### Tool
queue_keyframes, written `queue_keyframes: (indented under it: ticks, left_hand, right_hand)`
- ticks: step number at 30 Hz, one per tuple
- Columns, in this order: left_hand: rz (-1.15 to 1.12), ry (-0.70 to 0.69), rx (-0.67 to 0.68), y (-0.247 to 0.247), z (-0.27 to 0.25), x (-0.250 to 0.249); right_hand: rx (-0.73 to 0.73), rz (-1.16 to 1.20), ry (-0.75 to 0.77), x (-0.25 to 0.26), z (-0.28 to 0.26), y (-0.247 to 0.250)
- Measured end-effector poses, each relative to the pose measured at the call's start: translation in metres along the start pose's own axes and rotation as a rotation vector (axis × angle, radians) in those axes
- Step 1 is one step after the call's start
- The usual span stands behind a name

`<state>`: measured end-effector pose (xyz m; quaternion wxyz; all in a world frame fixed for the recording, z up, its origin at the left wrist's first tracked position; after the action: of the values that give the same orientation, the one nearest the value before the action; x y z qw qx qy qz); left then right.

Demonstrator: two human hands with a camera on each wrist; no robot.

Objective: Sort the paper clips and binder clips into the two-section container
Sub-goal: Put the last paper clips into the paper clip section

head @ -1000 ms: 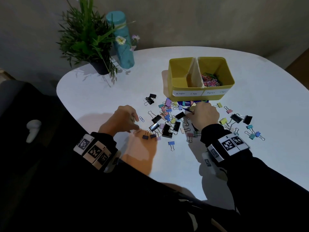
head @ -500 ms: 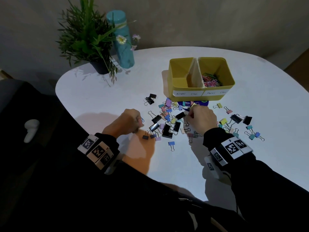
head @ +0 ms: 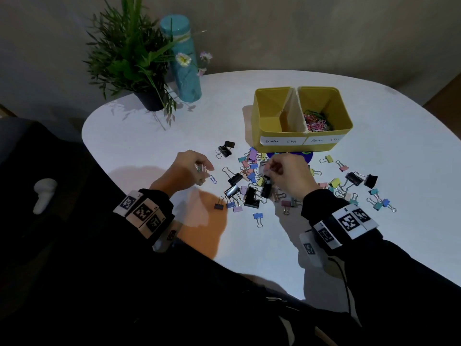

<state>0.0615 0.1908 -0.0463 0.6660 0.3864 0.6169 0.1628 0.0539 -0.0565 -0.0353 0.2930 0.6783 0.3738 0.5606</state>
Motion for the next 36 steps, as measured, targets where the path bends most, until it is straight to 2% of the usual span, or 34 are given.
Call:
queue_keyframes:
  ticks: [2, 5, 8, 11, 14, 20, 25, 30, 36]
  left_hand:
    - [0.186, -0.104, 0.090, -0.002, 0.003, -0.007]
    - [0.355, -0.152, 0.180, -0.003, 0.008, -0.010]
    - [0.276, -0.181, 0.172, -0.006, 0.009, -0.008]
    - [0.140, -0.185, 0.149, -0.007, 0.007, -0.004]
    - [0.163, -0.194, 0.190, -0.008, 0.008, -0.004]
    - [0.270, -0.201, 0.324, -0.013, 0.012, -0.010]
    - [0.222, -0.121, 0.284, -0.014, 0.013, -0.002]
    - [0.218, -0.114, 0.246, -0.014, 0.011, -0.003]
    - [0.229, -0.095, 0.221, -0.015, 0.009, -0.005]
  right_hand:
    - [0.003, -0.093, 0.108, 0.010, -0.005, -0.006]
    - [0.007, -0.348, 0.199, 0.019, -0.007, -0.013]
    - [0.071, -0.481, 0.227, 0.015, -0.012, -0.017]
    - [0.031, -0.460, 0.237, 0.003, -0.017, -0.010]
    - [0.001, -0.493, 0.254, -0.004, -0.025, -0.003]
    - [0.157, -0.552, 0.455, 0.005, -0.057, -0.015]
    - [0.108, -0.524, 0.369, -0.004, -0.055, 0.004]
    - [-0.035, -0.358, 0.253, 0.002, -0.028, 0.007]
    - [0.034, -0.233, 0.221, 0.028, 0.005, -0.019]
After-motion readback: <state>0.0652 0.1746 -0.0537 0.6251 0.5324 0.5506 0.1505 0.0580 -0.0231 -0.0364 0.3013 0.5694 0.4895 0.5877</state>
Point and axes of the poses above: each hand's wrist, its own z-axis towards the middle knuckle, its own y-axis out of the back of the hand, x = y × z, the point moved 3 cm from there along z, towards the middle knuckle, and after that the axes turned 13 degrees about -y, right-handed, at the moved point
